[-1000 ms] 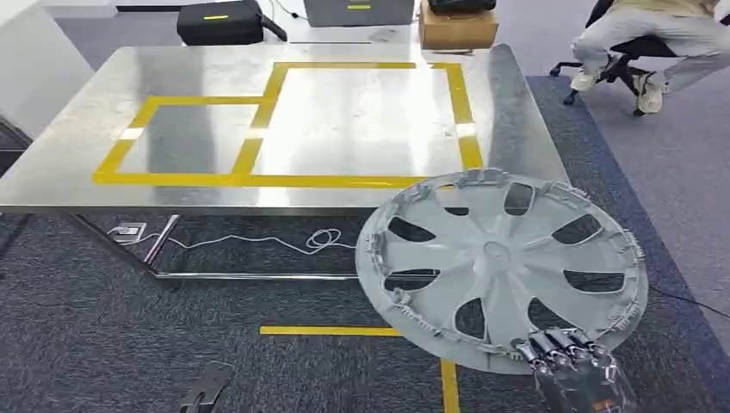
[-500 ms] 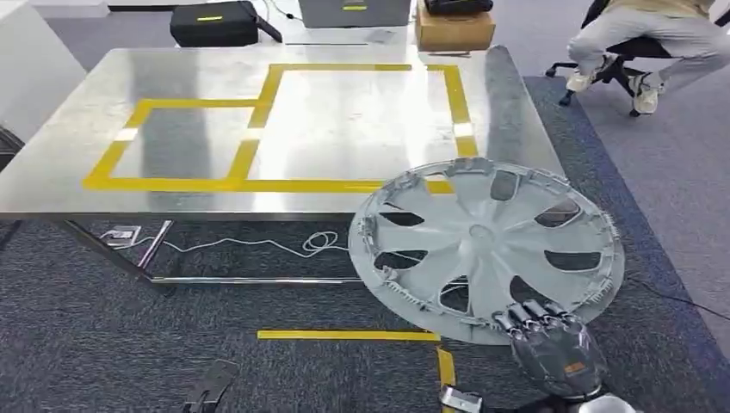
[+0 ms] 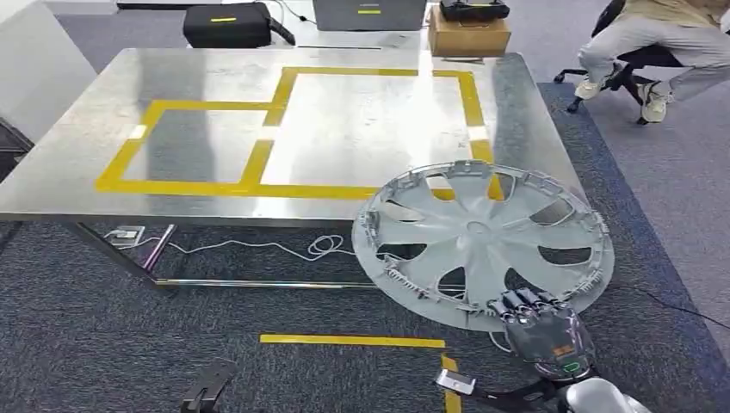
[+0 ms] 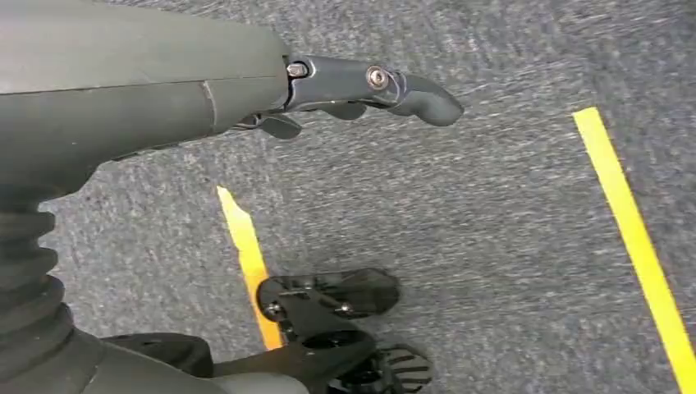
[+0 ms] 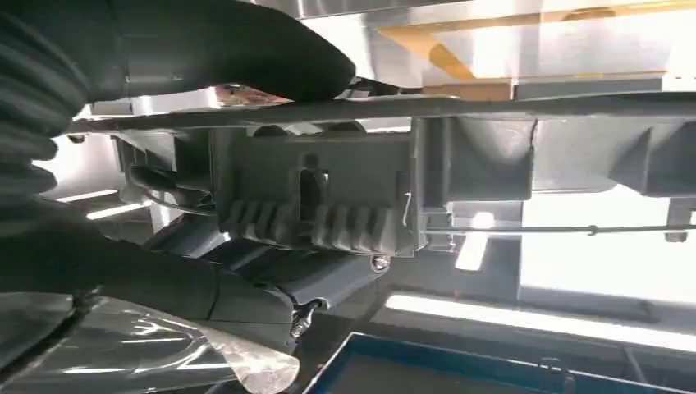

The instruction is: Take the parts from the cabinet and place them on the table.

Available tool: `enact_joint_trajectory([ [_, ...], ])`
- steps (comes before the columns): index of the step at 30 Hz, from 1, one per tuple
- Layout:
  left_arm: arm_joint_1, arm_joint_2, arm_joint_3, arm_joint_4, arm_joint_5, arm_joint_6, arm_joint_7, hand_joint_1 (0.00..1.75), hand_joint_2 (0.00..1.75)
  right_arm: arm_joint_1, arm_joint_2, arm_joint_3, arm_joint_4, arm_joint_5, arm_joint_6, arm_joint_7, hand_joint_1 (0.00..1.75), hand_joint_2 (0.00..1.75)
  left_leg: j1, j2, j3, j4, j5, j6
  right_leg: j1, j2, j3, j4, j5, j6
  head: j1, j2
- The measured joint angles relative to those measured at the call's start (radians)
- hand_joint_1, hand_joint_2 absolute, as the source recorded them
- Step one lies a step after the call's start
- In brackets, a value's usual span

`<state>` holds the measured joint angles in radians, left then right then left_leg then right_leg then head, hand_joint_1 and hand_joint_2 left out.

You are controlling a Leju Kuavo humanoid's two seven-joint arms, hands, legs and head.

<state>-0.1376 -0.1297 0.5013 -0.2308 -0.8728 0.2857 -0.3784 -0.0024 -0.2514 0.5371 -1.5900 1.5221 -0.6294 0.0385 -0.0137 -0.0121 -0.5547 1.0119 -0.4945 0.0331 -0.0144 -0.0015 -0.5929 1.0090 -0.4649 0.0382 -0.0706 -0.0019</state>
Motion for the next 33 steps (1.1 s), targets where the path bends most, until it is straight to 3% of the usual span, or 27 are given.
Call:
enact_joint_trajectory([
  [4,0.000,0.000,0.000,0.000,-0.001,0.000,0.001,0.00,1.75,-0.002,0.001,0.000,0.000,0.000,0.000,0.000,1.43,1.75,0.000,0.000,-0.001,0.001,0.000,-0.001,0.000,0.001,-0.002,-0.004,-0.002,-0.002,0.000,0.000],
  [6,-0.001,0.000,0.000,0.000,-0.006,-0.003,0.002,0.00,1.75,-0.016,0.004,0.003,0.009,-0.003,0.005,0.000,1.43,1.75,0.002,0.001,-0.003,-0.002,0.001,-0.007,0.002,0.003,-0.007,0.003,-0.003,-0.006,-0.004,0.000],
  [7,-0.006,-0.002,-0.005,0.000,-0.015,-0.004,0.007,0.00,1.75,-0.048,0.019,0.011,0.030,-0.011,0.019,0.000,1.43,1.75,0.006,0.004,-0.009,0.022,-0.022,-0.029,-0.005,0.000,0.004,-0.009,-0.004,-0.023,-0.004,0.000],
  [8,-0.008,-0.002,-0.011,0.000,-0.022,-0.011,0.012,0.00,1.75,-0.095,0.035,0.029,0.054,-0.022,0.031,-0.002,1.43,1.75,0.015,0.004,-0.129,0.256,-0.122,-0.046,-0.005,0.000,0.008,-0.008,-0.011,-0.035,-0.005,0.000],
  [9,-0.007,-0.002,-0.013,0.000,-0.024,-0.011,0.014,0.00,1.75,-0.105,0.038,0.033,0.060,-0.023,0.033,-0.002,1.43,1.75,0.017,0.004,-0.160,0.308,-0.130,-0.049,-0.005,0.001,0.011,-0.007,-0.013,-0.036,-0.007,0.000],
  [10,-0.007,-0.002,-0.016,0.000,-0.025,-0.014,0.014,0.00,1.75,-0.114,0.043,0.039,0.067,-0.024,0.036,-0.003,1.43,1.75,0.019,0.004,-0.170,0.313,-0.114,-0.051,-0.006,0.001,0.017,-0.007,-0.017,-0.035,-0.006,0.000],
  [11,-0.008,-0.002,-0.019,0.000,-0.027,-0.017,0.016,0.00,1.75,-0.126,0.049,0.046,0.075,-0.027,0.045,-0.005,1.43,1.75,0.021,0.005,-0.158,0.274,-0.071,-0.051,-0.006,0.002,0.023,-0.007,-0.022,-0.034,-0.006,0.000],
  [13,-0.010,-0.002,-0.026,0.000,-0.030,-0.020,0.018,0.00,1.75,-0.156,0.058,0.063,0.096,-0.038,0.060,-0.011,1.43,1.75,0.024,0.006,-0.091,0.103,0.040,-0.048,-0.006,0.004,0.041,-0.005,-0.032,-0.028,-0.006,0.000],
  [14,-0.011,-0.002,-0.027,0.000,-0.031,-0.020,0.019,0.00,1.75,-0.170,0.064,0.073,0.107,-0.040,0.067,-0.012,1.43,1.75,0.023,0.007,-0.063,0.035,0.062,-0.042,-0.006,0.004,0.043,-0.007,-0.038,-0.023,-0.006,0.000],
  [15,-0.015,-0.002,-0.027,0.000,-0.033,-0.022,0.020,0.00,1.75,-0.185,0.070,0.082,0.119,-0.040,0.069,-0.013,1.43,1.75,0.017,0.007,-0.058,0.026,0.052,-0.038,0.001,0.005,0.042,-0.003,-0.040,-0.017,-0.004,0.000],
  [18,-0.020,-0.005,-0.031,0.000,-0.037,-0.022,0.024,0.00,1.75,-0.219,0.087,0.107,0.140,-0.042,0.074,-0.015,1.43,1.75,0.013,0.007,-0.059,0.013,0.038,-0.022,-0.003,0.002,0.040,-0.014,-0.037,0.000,-0.005,0.000],
  [20,-0.022,-0.006,-0.034,0.000,-0.040,-0.022,0.026,0.00,1.75,-0.241,0.095,0.124,0.154,-0.046,0.080,-0.015,1.43,1.75,0.022,0.006,-0.044,-0.005,0.042,-0.007,-0.003,0.001,0.030,0.005,-0.054,0.010,-0.003,0.000],
  [21,-0.025,-0.006,-0.037,0.000,-0.041,-0.022,0.026,0.00,1.75,-0.253,0.100,0.135,0.161,-0.049,0.084,-0.015,1.43,1.75,0.022,0.007,-0.042,-0.006,0.040,0.000,-0.004,0.001,0.005,0.056,-0.078,0.010,-0.001,0.000],
  [23,-0.029,-0.010,-0.045,0.000,-0.043,-0.024,0.028,0.00,1.75,-0.276,0.109,0.157,0.180,-0.058,0.092,-0.014,1.43,1.75,0.020,0.007,-0.040,-0.005,0.036,0.006,-0.004,0.001,-0.091,0.227,-0.140,0.013,-0.001,0.000],
  [24,-0.029,-0.010,-0.047,0.000,-0.044,-0.025,0.028,0.00,1.75,-0.284,0.113,0.166,0.187,-0.060,0.097,-0.014,1.43,1.75,0.019,0.007,-0.037,-0.004,0.033,0.008,-0.004,0.001,-0.139,0.302,-0.157,0.015,0.000,0.000],
  [25,-0.028,-0.011,-0.049,0.000,-0.045,-0.026,0.029,0.00,1.75,-0.290,0.119,0.177,0.196,-0.062,0.104,-0.013,1.43,1.75,0.019,0.007,-0.033,-0.004,0.029,0.008,-0.004,0.001,-0.161,0.323,-0.145,0.015,-0.001,0.000],
  [26,-0.029,-0.011,-0.050,0.000,-0.046,-0.028,0.032,0.00,1.75,-0.296,0.124,0.185,0.204,-0.067,0.108,-0.013,1.43,1.75,0.019,0.005,-0.026,-0.004,0.025,0.008,-0.004,0.001,-0.157,0.296,-0.109,0.014,-0.001,0.000],
  [28,-0.029,-0.013,-0.055,0.000,-0.050,-0.032,0.035,0.00,1.75,-0.314,0.139,0.204,0.222,-0.077,0.120,-0.013,1.43,1.75,0.019,0.001,-0.010,-0.002,0.013,0.002,-0.004,0.001,-0.092,0.132,0.000,0.007,0.000,0.000],
  [29,-0.030,-0.014,-0.057,0.000,-0.052,-0.034,0.036,0.00,1.75,-0.324,0.144,0.213,0.230,-0.078,0.123,-0.013,1.43,1.75,0.019,-0.001,-0.005,0.000,0.005,-0.003,-0.003,0.000,-0.057,0.037,0.040,0.000,0.001,0.000],
  [30,-0.032,-0.015,-0.058,0.000,-0.052,-0.036,0.037,0.00,1.75,-0.335,0.150,0.223,0.237,-0.078,0.125,-0.013,1.43,1.75,0.011,-0.001,-0.009,0.004,0.001,-0.010,0.003,-0.001,-0.033,0.026,0.021,-0.001,0.000,0.000],
  [33,-0.032,-0.018,-0.059,0.000,-0.052,-0.037,0.037,0.00,1.75,-0.355,0.174,0.248,0.249,-0.086,0.129,-0.012,1.43,1.75,0.014,0.002,-0.010,0.000,0.000,-0.023,0.005,0.005,-0.031,0.010,0.008,-0.015,-0.003,0.000],
])
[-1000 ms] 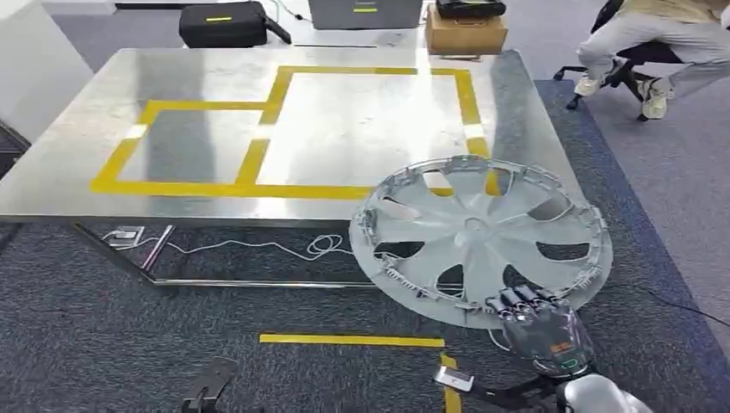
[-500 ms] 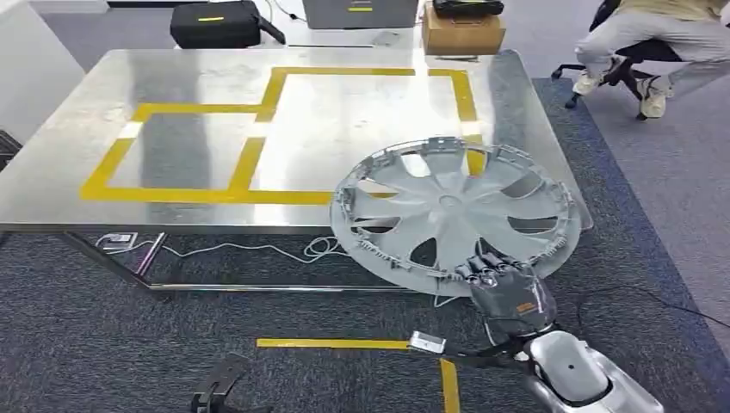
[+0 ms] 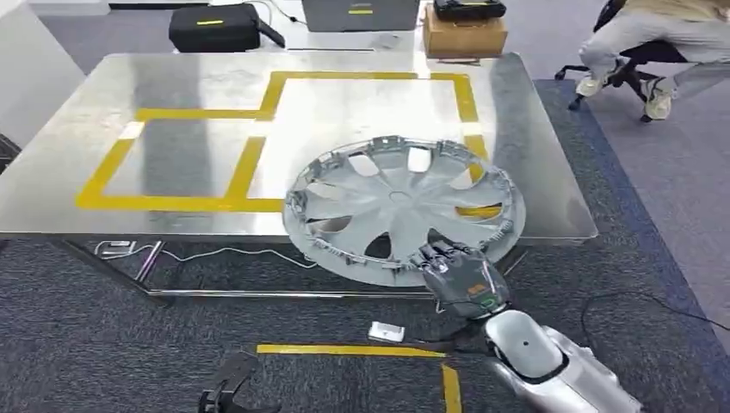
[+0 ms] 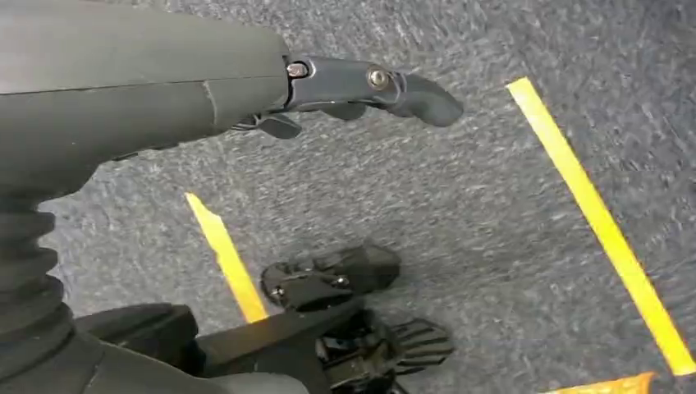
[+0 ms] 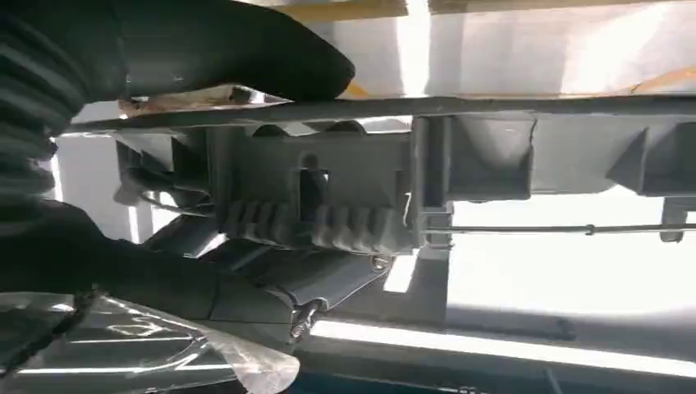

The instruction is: Take the parts from the cabinet and place them on the table.

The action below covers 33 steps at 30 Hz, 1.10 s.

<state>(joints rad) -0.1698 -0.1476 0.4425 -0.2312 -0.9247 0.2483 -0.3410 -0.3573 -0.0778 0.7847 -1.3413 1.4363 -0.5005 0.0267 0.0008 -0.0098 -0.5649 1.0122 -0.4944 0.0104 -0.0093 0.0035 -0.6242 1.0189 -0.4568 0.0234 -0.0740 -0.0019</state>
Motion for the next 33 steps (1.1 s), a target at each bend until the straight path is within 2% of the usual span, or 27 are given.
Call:
enact_joint_trajectory([
  [2,-0.003,0.000,-0.001,0.000,0.000,0.000,0.000,0.00,1.75,-0.008,0.009,0.011,0.008,-0.003,0.001,0.000,1.43,1.75,0.002,0.001,0.001,0.013,-0.014,-0.014,-0.009,-0.002,0.012,-0.012,0.001,-0.010,-0.002,0.000],
  [3,-0.004,0.000,-0.002,0.000,0.000,0.000,0.000,0.00,1.75,-0.011,0.011,0.015,0.011,-0.005,0.002,0.000,1.43,1.75,0.002,0.002,-0.018,0.053,-0.036,-0.020,-0.009,-0.003,0.017,-0.013,-0.003,-0.016,-0.005,0.000],
  [5,-0.003,0.000,-0.005,0.000,0.000,0.000,0.000,0.00,1.75,-0.015,0.016,0.023,0.019,-0.005,0.003,0.000,1.43,1.75,0.006,0.002,-0.099,0.214,-0.107,-0.027,-0.009,-0.005,0.022,-0.013,-0.008,-0.022,-0.005,0.000],
  [6,-0.001,0.000,-0.006,0.000,0.000,0.000,0.000,0.00,1.75,-0.015,0.017,0.027,0.022,-0.005,0.003,0.000,1.43,1.75,0.006,0.002,-0.144,0.291,-0.129,-0.030,-0.009,-0.004,0.024,-0.013,-0.011,-0.024,-0.005,0.000],
  [7,0.000,0.000,-0.006,0.000,0.000,0.000,0.000,0.00,1.75,-0.015,0.017,0.031,0.026,-0.005,0.003,0.000,1.43,1.75,0.007,0.002,-0.169,0.325,-0.123,-0.031,-0.009,-0.004,0.029,-0.013,-0.014,-0.023,-0.005,0.000],
  [8,0.001,0.000,-0.007,0.000,0.000,0.000,0.000,0.00,1.75,-0.015,0.018,0.034,0.029,-0.005,0.003,0.000,1.43,1.75,0.007,0.002,-0.168,0.308,-0.094,-0.031,-0.009,-0.002,0.035,-0.013,-0.019,-0.023,-0.006,0.000],
  [9,0.001,0.001,-0.008,0.000,0.000,0.000,0.000,0.00,1.75,-0.015,0.018,0.037,0.032,-0.005,0.003,0.000,1.43,1.75,0.008,0.003,-0.147,0.243,-0.040,-0.029,-0.009,-0.001,0.044,-0.012,-0.024,-0.022,-0.005,0.000],
  [11,0.000,0.002,-0.010,0.000,0.000,0.000,0.000,0.00,1.75,-0.015,0.019,0.042,0.037,-0.005,0.004,0.000,1.43,1.75,0.008,0.003,-0.076,0.064,0.067,-0.022,-0.009,0.000,0.063,-0.013,-0.036,-0.016,-0.005,0.000],
  [12,0.001,0.002,-0.010,0.000,0.000,0.000,0.000,0.00,1.75,-0.017,0.019,0.045,0.040,-0.005,0.004,0.001,1.43,1.75,0.005,0.002,-0.058,0.036,0.057,-0.018,-0.005,0.000,0.064,-0.013,-0.040,-0.010,-0.003,0.000],
  [13,-0.002,0.001,-0.011,0.000,0.000,0.000,0.000,0.00,1.75,-0.021,0.021,0.048,0.042,-0.005,0.004,0.000,1.43,1.75,0.002,0.002,-0.053,0.011,0.052,-0.012,-0.003,0.004,0.059,-0.010,-0.040,-0.005,-0.005,0.000],
  [16,-0.001,0.002,-0.013,0.000,0.000,0.001,0.000,0.00,1.75,-0.025,0.023,0.051,0.042,-0.005,0.004,0.001,1.43,1.75,0.001,0.003,-0.056,0.010,0.045,0.005,-0.003,0.001,0.062,-0.021,-0.042,0.013,-0.003,0.000],
  [17,-0.001,0.002,-0.014,0.000,0.000,0.001,0.000,0.00,1.75,-0.026,0.024,0.051,0.042,-0.006,0.004,0.001,1.43,1.75,0.010,0.003,-0.045,-0.001,0.048,0.012,-0.006,0.001,0.053,-0.016,-0.052,0.020,-0.004,0.000],
  [18,-0.002,0.002,-0.014,0.000,0.000,0.001,0.000,0.00,1.75,-0.027,0.024,0.053,0.044,-0.006,0.004,0.000,1.43,1.75,0.009,0.003,-0.040,-0.003,0.045,0.018,-0.005,0.000,0.043,0.015,-0.068,0.023,0.001,0.000],
  [19,-0.005,0.002,-0.014,0.000,0.000,0.001,0.000,0.00,1.75,-0.029,0.024,0.055,0.046,-0.006,0.004,0.000,1.43,1.75,0.009,0.003,-0.039,-0.002,0.043,0.023,-0.004,0.000,0.007,0.085,-0.098,0.024,0.005,0.000],
  [20,-0.005,0.000,-0.014,0.000,0.000,0.001,0.000,0.00,1.75,-0.029,0.024,0.055,0.048,-0.006,0.004,0.001,1.43,1.75,0.008,0.003,-0.038,-0.001,0.041,0.027,-0.004,0.000,-0.045,0.181,-0.135,0.027,0.003,0.000],
  [21,-0.004,0.000,-0.014,0.000,0.000,0.001,0.000,0.00,1.75,-0.029,0.024,0.055,0.050,-0.006,0.004,0.001,1.43,1.75,0.006,0.003,-0.037,-0.001,0.039,0.029,-0.004,-0.001,-0.093,0.260,-0.159,0.029,0.005,0.000],
  [22,-0.003,0.000,-0.014,0.000,0.000,0.001,0.000,0.00,1.75,-0.029,0.024,0.056,0.053,-0.006,0.004,0.002,1.43,1.75,0.005,0.003,-0.035,-0.001,0.036,0.030,-0.004,-0.001,-0.127,0.310,-0.163,0.029,0.004,0.000],
  [23,-0.002,0.000,-0.014,0.000,0.001,0.001,0.001,0.00,1.75,-0.028,0.024,0.056,0.056,-0.008,0.004,0.004,1.43,1.75,0.004,0.002,-0.031,-0.001,0.033,0.031,-0.004,-0.001,-0.138,0.308,-0.141,0.028,0.005,0.000],
  [24,-0.001,0.000,-0.014,0.000,0.001,0.002,0.001,0.00,1.75,-0.028,0.024,0.057,0.060,-0.009,0.005,0.007,1.43,1.75,0.003,0.000,-0.024,-0.001,0.028,0.030,-0.004,-0.001,-0.122,0.260,-0.097,0.025,0.004,0.000],
  [26,-0.001,-0.001,-0.014,0.000,0.002,0.002,0.001,0.00,1.75,-0.029,0.024,0.058,0.065,-0.010,0.006,0.011,1.43,1.75,0.003,-0.003,-0.008,0.001,0.016,0.025,-0.002,-0.001,-0.041,0.070,0.014,0.014,0.004,0.000],
  [27,-0.001,-0.001,-0.014,0.000,0.002,0.002,0.001,0.00,1.75,-0.030,0.024,0.058,0.067,-0.010,0.006,0.012,1.43,1.75,0.002,-0.003,-0.005,0.001,0.011,0.021,0.001,-0.003,-0.015,0.018,0.013,0.009,0.004,0.000],
  [28,-0.004,-0.001,-0.014,0.000,0.002,0.002,0.001,0.00,1.75,-0.034,0.024,0.059,0.068,-0.010,0.006,0.013,1.43,1.75,-0.004,-0.003,-0.011,0.007,0.008,0.015,0.004,-0.004,0.006,-0.005,0.008,0.006,0.004,0.000],
  [31,-0.003,-0.002,-0.015,0.000,0.003,0.003,0.001,0.00,1.75,-0.041,0.024,0.066,0.072,-0.009,0.005,0.017,1.43,1.75,-0.001,-0.001,-0.008,0.000,0.007,0.002,0.007,0.002,0.002,-0.003,-0.002,-0.007,0.001,0.000],
  [33,-0.004,-0.001,-0.015,0.000,0.003,0.003,0.002,0.00,1.75,-0.041,0.024,0.069,0.075,-0.010,0.006,0.018,1.43,1.75,-0.001,0.000,-0.009,0.014,-0.008,-0.012,-0.003,0.000,0.018,-0.017,0.000,-0.016,0.000,0.000],
])
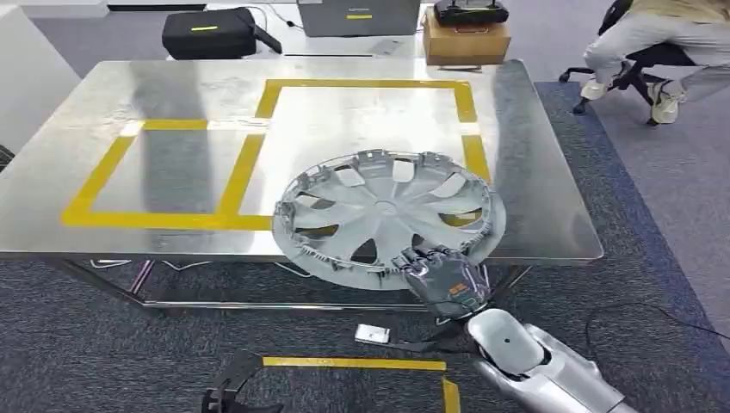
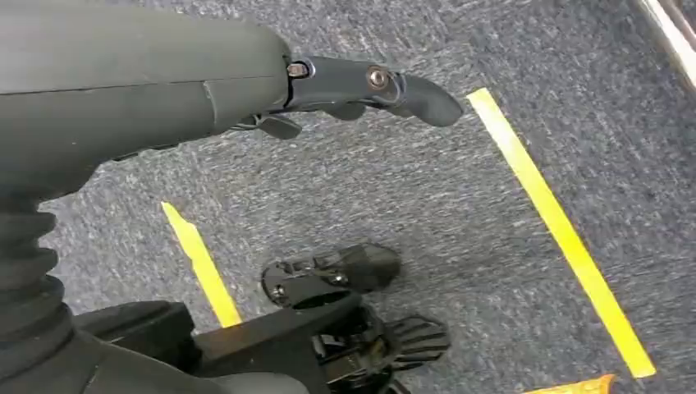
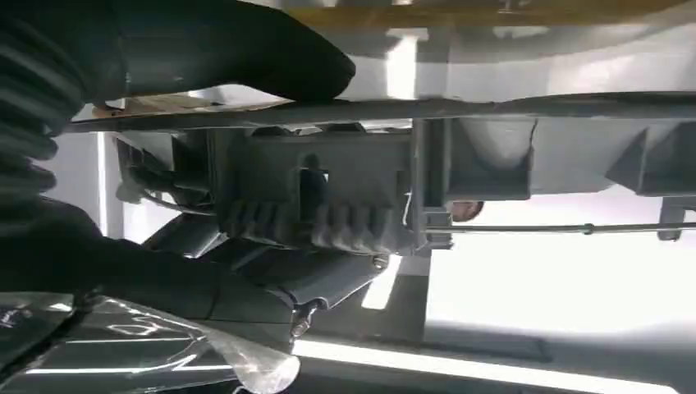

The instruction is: Take the parts from the cabinet and place them on the table.

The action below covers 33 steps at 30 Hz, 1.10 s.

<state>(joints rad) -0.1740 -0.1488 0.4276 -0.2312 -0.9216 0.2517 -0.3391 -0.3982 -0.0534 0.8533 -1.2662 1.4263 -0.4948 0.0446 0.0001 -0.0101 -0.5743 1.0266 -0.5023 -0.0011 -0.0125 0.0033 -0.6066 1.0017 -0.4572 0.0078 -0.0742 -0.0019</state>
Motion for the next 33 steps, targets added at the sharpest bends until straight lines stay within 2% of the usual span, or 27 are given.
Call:
enact_joint_trajectory([
  [1,-0.001,0.000,0.000,0.000,0.000,0.000,0.000,0.00,1.75,-0.002,0.000,0.001,0.000,0.000,0.000,0.000,1.43,1.75,0.001,0.002,-0.017,0.038,-0.021,-0.006,0.000,-0.002,0.005,-0.001,-0.004,-0.006,-0.007,0.000],
  [3,0.000,0.001,0.000,0.000,0.001,0.002,0.000,0.00,1.75,-0.005,0.000,0.005,0.001,0.000,0.000,0.000,1.43,1.75,0.006,0.003,-0.092,0.187,-0.083,-0.013,0.000,-0.002,0.010,-0.001,-0.008,-0.012,-0.006,0.000],
  [4,0.002,0.001,0.000,0.000,0.001,0.002,0.000,0.00,1.75,-0.006,0.000,0.007,0.002,0.001,0.000,0.000,1.43,1.75,0.007,0.003,-0.130,0.252,-0.101,-0.015,0.001,-0.002,0.012,0.000,-0.012,-0.013,-0.006,0.000],
  [5,0.004,0.001,0.000,0.000,0.001,0.002,0.000,0.00,1.75,-0.007,0.000,0.008,0.005,0.001,0.000,0.000,1.43,1.75,0.007,0.003,-0.154,0.287,-0.100,-0.016,0.001,-0.001,0.016,0.001,-0.015,-0.013,-0.007,0.000],
  [6,0.005,0.001,0.000,0.000,0.002,0.002,0.000,0.00,1.75,-0.007,0.000,0.011,0.007,0.001,0.001,0.000,1.43,1.75,0.007,0.003,-0.156,0.276,-0.074,-0.017,0.001,0.000,0.021,0.002,-0.020,-0.013,-0.006,0.000],
  [7,0.005,0.002,0.000,0.000,0.002,0.002,0.000,0.00,1.75,-0.007,0.000,0.012,0.008,0.001,0.001,0.000,1.43,1.75,0.008,0.003,-0.140,0.224,-0.028,-0.015,0.001,0.001,0.027,0.003,-0.025,-0.011,-0.007,0.000],
  [9,0.004,0.002,0.000,0.000,0.003,0.003,0.000,0.00,1.75,-0.007,0.000,0.013,0.009,0.000,0.002,0.000,1.43,1.75,0.008,0.003,-0.076,0.056,0.078,-0.008,0.001,0.003,0.043,0.005,-0.036,-0.005,-0.007,0.000],
  [10,0.003,0.003,0.000,0.000,0.003,0.003,0.000,0.00,1.75,-0.008,0.000,0.013,0.009,0.000,0.002,0.000,1.43,1.75,0.007,0.003,-0.059,0.027,0.066,-0.003,0.000,0.002,0.047,0.000,-0.040,-0.001,-0.004,0.000],
  [11,0.002,0.002,0.000,0.000,0.004,0.003,0.000,0.00,1.75,-0.016,0.000,0.013,0.010,0.000,0.003,0.000,1.43,1.75,0.000,0.003,-0.054,0.008,0.068,0.000,0.006,0.005,0.041,0.004,-0.041,0.005,-0.004,0.000],
  [12,0.001,0.003,0.000,0.000,0.005,0.003,0.000,0.00,1.75,-0.021,0.000,0.015,0.010,0.000,0.003,0.000,1.43,1.75,0.000,0.004,-0.052,-0.002,0.056,0.007,0.005,0.005,0.034,0.005,-0.039,0.011,-0.005,0.000],
  [14,0.004,0.003,0.000,0.000,0.006,0.003,0.000,0.00,1.75,-0.023,0.000,0.018,0.010,0.000,0.004,0.002,1.43,1.75,0.000,0.003,-0.052,-0.002,0.052,0.015,0.004,0.004,0.039,-0.003,-0.041,0.021,-0.003,0.000],
  [15,0.005,0.003,0.000,0.000,0.008,0.004,0.000,0.00,1.75,-0.023,0.000,0.019,0.010,-0.001,0.005,0.005,1.43,1.75,0.006,0.003,-0.041,-0.013,0.054,0.021,0.005,0.004,0.040,-0.001,-0.050,0.030,-0.003,0.000],
  [16,0.004,0.003,0.000,0.000,0.008,0.006,-0.001,0.00,1.75,-0.023,0.000,0.020,0.010,-0.002,0.005,0.006,1.43,1.75,0.008,0.003,-0.035,-0.015,0.053,0.026,0.003,0.002,0.028,0.021,-0.063,0.033,0.000,0.000],
  [17,0.002,0.003,0.000,0.000,0.008,0.007,-0.001,0.00,1.75,-0.025,0.000,0.021,0.010,-0.002,0.006,0.008,1.43,1.75,0.008,0.003,-0.033,-0.014,0.050,0.034,0.003,0.002,-0.004,0.083,-0.091,0.034,0.003,0.000],
  [19,0.002,0.002,0.000,0.000,0.009,0.007,-0.001,0.00,1.75,-0.024,0.000,0.023,0.011,-0.004,0.006,0.010,1.43,1.75,0.006,0.004,-0.031,-0.013,0.046,0.040,0.002,0.002,-0.102,0.257,-0.148,0.038,0.002,0.000],
  [20,0.003,0.003,0.000,0.000,0.009,0.007,-0.001,0.00,1.75,-0.024,0.000,0.026,0.011,-0.005,0.006,0.011,1.43,1.75,0.005,0.004,-0.030,-0.013,0.043,0.042,0.002,0.002,-0.141,0.313,-0.157,0.039,0.002,0.000],
  [21,0.004,0.003,0.000,0.000,0.010,0.008,-0.001,0.00,1.75,-0.023,0.000,0.028,0.011,-0.006,0.008,0.013,1.43,1.75,0.005,0.004,-0.025,-0.013,0.040,0.042,0.002,0.002,-0.158,0.323,-0.143,0.039,0.002,0.000],
  [22,0.006,0.003,0.000,0.000,0.010,0.008,-0.001,0.00,1.75,-0.022,0.000,0.028,0.012,-0.008,0.010,0.015,1.43,1.75,0.004,0.002,-0.018,-0.013,0.035,0.042,0.002,0.002,-0.148,0.283,-0.101,0.037,0.002,0.000],
  [24,0.006,0.002,0.000,0.000,0.010,0.009,-0.001,0.00,1.75,-0.022,0.000,0.028,0.012,-0.009,0.013,0.015,1.43,1.75,0.004,-0.001,-0.001,-0.012,0.023,0.037,0.002,0.001,-0.077,0.109,0.007,0.028,0.002,0.000],
  [25,0.006,0.002,0.000,0.000,0.010,0.009,-0.001,0.00,1.75,-0.022,0.000,0.028,0.012,-0.009,0.013,0.015,1.43,1.75,0.003,-0.001,0.004,-0.012,0.016,0.033,0.004,-0.002,-0.047,0.034,0.029,0.022,0.003,0.000],
  [26,0.004,0.002,0.000,0.000,0.010,0.009,-0.001,0.00,1.75,-0.025,0.000,0.028,0.013,-0.009,0.013,0.015,1.43,1.75,-0.005,-0.002,-0.002,-0.006,0.013,0.026,0.009,-0.003,-0.027,0.022,0.017,0.020,0.002,0.000],
  [29,0.006,0.000,0.000,0.000,0.011,0.010,-0.001,0.00,1.75,-0.028,0.000,0.030,0.013,-0.008,0.014,0.015,1.43,1.75,0.000,0.000,0.000,-0.013,0.013,0.014,0.011,0.003,-0.026,0.016,0.006,0.009,-0.002,0.000],
  [31,0.005,0.002,0.000,0.000,0.011,0.010,-0.002,0.00,1.75,-0.027,0.000,0.029,0.013,-0.010,0.014,0.016,1.43,1.75,-0.001,0.001,-0.001,0.005,-0.003,0.001,0.000,0.002,-0.009,0.001,0.007,0.000,-0.004,0.000],
  [32,0.003,0.002,0.000,0.000,0.011,0.010,-0.002,0.00,1.75,-0.028,0.000,0.029,0.013,-0.010,0.015,0.016,1.43,1.75,0.001,0.002,-0.024,0.055,-0.030,-0.004,0.000,0.000,-0.004,0.000,0.003,-0.006,-0.011,0.000],
  [33,0.004,0.002,0.000,0.000,0.011,0.010,-0.002,0.00,1.75,-0.028,0.000,0.030,0.013,-0.010,0.015,0.016,1.43,1.75,0.005,0.003,-0.059,0.126,-0.062,-0.009,0.000,0.000,-0.002,0.001,0.001,-0.009,-0.010,0.000],
])
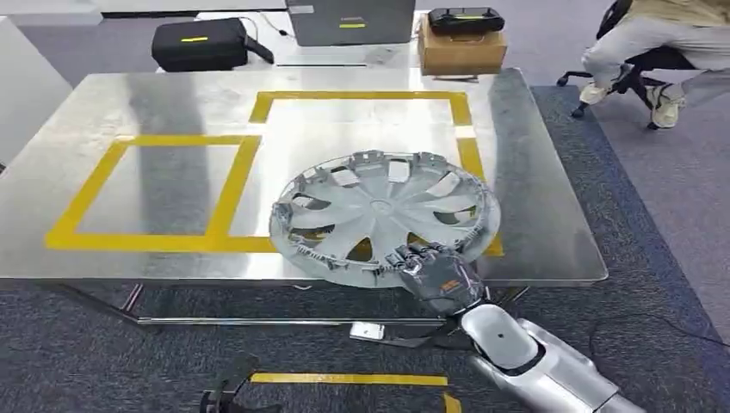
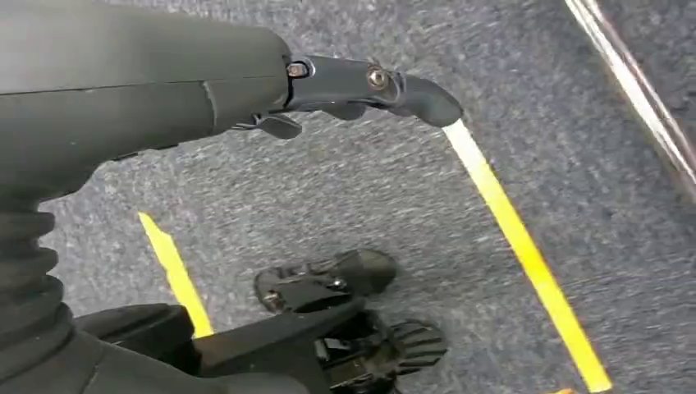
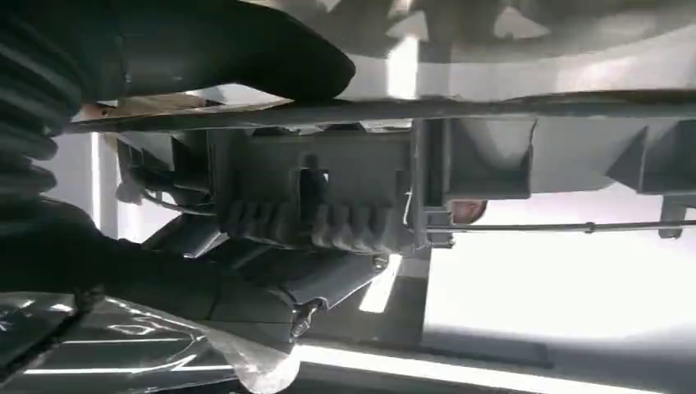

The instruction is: Take the parts from the cabinet and place them on the table.

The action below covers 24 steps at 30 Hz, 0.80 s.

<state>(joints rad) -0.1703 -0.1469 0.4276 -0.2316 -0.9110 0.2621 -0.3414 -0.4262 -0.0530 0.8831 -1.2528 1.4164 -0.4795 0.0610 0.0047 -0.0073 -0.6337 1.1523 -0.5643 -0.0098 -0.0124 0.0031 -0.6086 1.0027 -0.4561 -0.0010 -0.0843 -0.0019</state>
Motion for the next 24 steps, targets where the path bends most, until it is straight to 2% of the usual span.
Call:
enact_joint_trajectory([
  [1,0.002,0.000,0.000,0.000,0.000,0.000,0.000,0.00,1.75,0.000,0.000,0.000,0.000,0.002,0.000,0.000,1.43,1.75,0.002,0.000,-0.041,0.078,-0.030,-0.003,0.001,0.000,0.003,0.001,-0.003,-0.002,0.000,0.000],
  [2,0.004,0.001,0.000,0.000,0.000,0.000,0.000,0.00,1.75,0.000,0.000,0.001,0.000,0.003,0.000,0.000,1.43,1.75,0.003,0.000,-0.079,0.145,-0.048,-0.006,0.001,0.001,0.005,0.001,-0.006,-0.004,0.000,0.000],
  [3,0.006,0.001,0.000,0.000,0.000,0.000,0.000,0.00,1.75,0.001,0.000,0.002,0.000,0.003,0.000,0.000,1.43,1.75,0.003,0.000,-0.100,0.168,-0.038,-0.007,0.001,0.003,0.009,0.002,-0.010,-0.003,0.000,0.000],
  [4,0.006,0.001,0.000,0.000,0.000,0.000,0.000,0.00,1.75,0.001,0.000,0.004,0.000,0.002,0.000,0.000,1.43,1.75,0.004,0.000,-0.096,0.146,-0.007,-0.007,0.001,0.003,0.014,0.002,-0.014,-0.002,0.000,0.000],
  [6,0.006,0.002,0.000,0.000,0.000,0.000,0.000,0.00,1.75,0.001,0.000,0.006,0.000,0.002,0.001,0.000,1.43,1.75,0.005,0.001,-0.037,-0.008,0.100,-0.003,0.001,0.006,0.028,0.004,-0.023,0.001,0.000,0.000],
  [7,0.006,0.003,0.000,0.000,0.000,0.000,0.000,0.00,1.75,0.002,0.000,0.006,0.000,0.002,0.001,0.000,1.43,1.75,0.005,0.001,-0.006,-0.093,0.143,0.001,0.001,0.005,0.032,0.004,-0.028,0.005,0.000,0.000],
  [9,0.003,0.002,0.000,0.000,0.001,0.000,0.000,0.00,1.75,-0.003,0.000,0.007,0.001,0.003,0.001,0.000,1.43,1.75,-0.002,0.000,0.010,-0.133,0.117,0.011,0.006,0.009,0.022,0.007,-0.030,0.015,0.001,0.000],
  [12,0.007,0.003,0.000,0.000,0.001,0.001,0.001,0.00,1.75,-0.004,0.000,0.007,0.001,0.002,0.001,0.001,1.43,1.75,-0.002,-0.001,0.010,-0.135,0.116,0.025,0.005,0.007,0.027,-0.001,-0.033,0.034,0.003,0.000],
  [13,0.007,0.003,0.000,0.000,0.001,0.001,0.001,0.00,1.75,-0.004,0.000,0.006,0.000,0.002,0.001,0.001,1.43,1.75,0.005,0.000,0.020,-0.143,0.118,0.030,0.001,0.007,0.017,0.005,-0.042,0.039,0.002,0.000],
  [14,0.006,0.002,0.000,0.000,0.001,0.001,0.000,0.00,1.75,-0.004,0.000,0.006,0.000,0.002,0.001,0.000,1.43,1.75,0.004,0.000,0.024,-0.144,0.115,0.037,0.003,0.005,0.000,0.047,-0.064,0.042,0.007,0.000],
  [17,0.005,0.001,0.000,0.000,0.001,0.001,0.000,0.00,1.75,-0.004,0.000,0.007,0.001,0.002,0.001,0.000,1.43,1.75,0.003,0.002,0.028,-0.142,0.108,0.047,0.001,0.004,-0.131,0.285,-0.152,0.049,0.008,0.000],
  [18,0.005,0.001,0.000,0.000,0.001,0.002,0.000,0.00,1.75,-0.003,0.000,0.007,0.001,0.003,0.002,0.000,1.43,1.75,0.003,0.002,0.031,-0.142,0.106,0.047,0.001,0.004,-0.158,0.324,-0.153,0.050,0.008,0.000],
  [19,0.007,0.001,0.000,0.000,0.002,0.003,0.000,0.00,1.75,-0.002,0.000,0.007,0.002,0.003,0.003,0.000,1.43,1.75,0.003,0.001,0.036,-0.141,0.102,0.047,0.001,0.004,-0.161,0.313,-0.128,0.049,0.008,0.000],
  [20,0.007,0.001,0.000,0.000,0.002,0.003,0.000,0.00,1.75,-0.002,0.000,0.007,0.003,0.002,0.003,0.001,1.43,1.75,0.003,-0.001,0.042,-0.141,0.098,0.047,0.001,0.004,-0.139,0.257,-0.083,0.047,0.009,0.000],
  [22,0.007,0.000,0.000,0.000,0.002,0.003,-0.002,0.00,1.75,-0.002,0.000,0.007,0.003,0.002,0.003,0.001,1.43,1.75,0.003,-0.003,0.057,-0.138,0.085,0.039,0.001,0.001,-0.055,0.068,0.020,0.039,0.009,0.000],
  [24,0.004,0.000,0.000,0.000,0.004,0.004,-0.004,0.00,1.75,-0.006,0.000,0.007,0.003,0.003,0.004,0.001,1.43,1.75,-0.005,-0.004,0.053,-0.130,0.078,0.029,0.005,0.000,-0.015,0.007,0.006,0.032,0.009,0.000],
])
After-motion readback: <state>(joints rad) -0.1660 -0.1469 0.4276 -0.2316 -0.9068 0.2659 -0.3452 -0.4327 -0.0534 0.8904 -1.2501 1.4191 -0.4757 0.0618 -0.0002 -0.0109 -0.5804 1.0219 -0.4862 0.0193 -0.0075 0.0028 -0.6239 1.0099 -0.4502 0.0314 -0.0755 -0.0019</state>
